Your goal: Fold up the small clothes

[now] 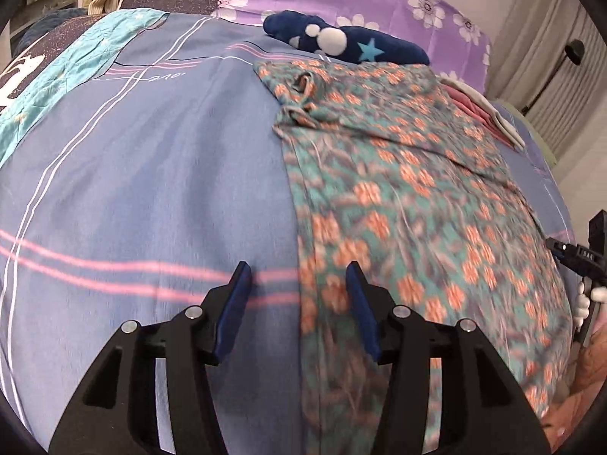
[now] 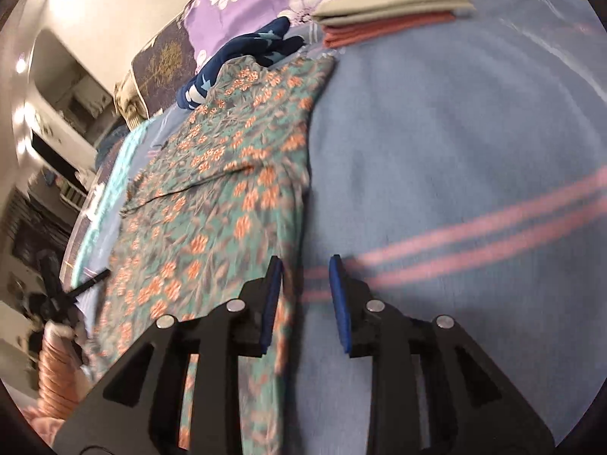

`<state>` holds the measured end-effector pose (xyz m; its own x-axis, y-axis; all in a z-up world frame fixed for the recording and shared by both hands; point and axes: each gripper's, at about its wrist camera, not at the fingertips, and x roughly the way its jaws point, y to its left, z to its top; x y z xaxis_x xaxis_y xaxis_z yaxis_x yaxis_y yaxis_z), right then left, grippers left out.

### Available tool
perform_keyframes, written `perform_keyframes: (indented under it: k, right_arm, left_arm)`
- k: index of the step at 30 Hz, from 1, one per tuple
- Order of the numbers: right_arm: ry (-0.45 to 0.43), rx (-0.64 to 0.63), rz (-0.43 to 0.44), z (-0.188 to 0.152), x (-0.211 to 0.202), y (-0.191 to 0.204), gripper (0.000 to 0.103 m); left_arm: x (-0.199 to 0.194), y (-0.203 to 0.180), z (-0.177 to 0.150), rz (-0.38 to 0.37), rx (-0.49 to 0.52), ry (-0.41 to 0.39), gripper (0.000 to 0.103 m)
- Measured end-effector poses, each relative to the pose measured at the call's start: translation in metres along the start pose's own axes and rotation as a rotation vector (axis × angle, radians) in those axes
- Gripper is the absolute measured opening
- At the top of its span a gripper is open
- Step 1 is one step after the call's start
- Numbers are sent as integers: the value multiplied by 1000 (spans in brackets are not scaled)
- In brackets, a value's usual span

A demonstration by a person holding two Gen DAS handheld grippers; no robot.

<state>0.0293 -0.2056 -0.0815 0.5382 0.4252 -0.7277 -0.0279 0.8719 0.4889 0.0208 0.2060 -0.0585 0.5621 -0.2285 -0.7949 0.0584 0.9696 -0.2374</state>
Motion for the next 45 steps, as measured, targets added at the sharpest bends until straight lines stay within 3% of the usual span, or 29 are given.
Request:
perform_keyframes:
  k: [9,29,33,35,36,37,38,40,43,45]
  right_arm:
    - [13,14,36,-58,-33,4,27]
    - [124,-41,121,-145,-79,15,32]
    - [128,-43,170,-150,-75,16,45]
    - [125,-40,214,-144,-67,17,45]
    - [123,-28,222,-140,-63,16,37]
    - [119,-3,213,-135,-60,14,10]
    - [122,18,207,-132,-58,13,3]
    - [102,59,225,-128,-62,10,3]
    - [6,92,282,-116,-90,9,2]
    - [-68,85,329,-105,-120,11,2]
  left_arm:
    - [-30,-19,-42,-40,119,39,52]
    - [-76,-14,-111,-198,23,17,52]
    - [-77,-9,-117,-248,0,-1,47]
    - [-68,-9,-111,-261,-7,-14,42]
    - [-64,-8,-108,-257,-10,-19,34]
    - [-61,-9,-105,-246,-11,-21,22]
    - [-58,-8,-101,-236,-22,-21,19]
    - [-59,-7,-97,-241,-45,-24,5]
    - [-80,-15,-90,-213,-30,-81,3]
    - [-106,-24,-81,-256,-22,-146,2]
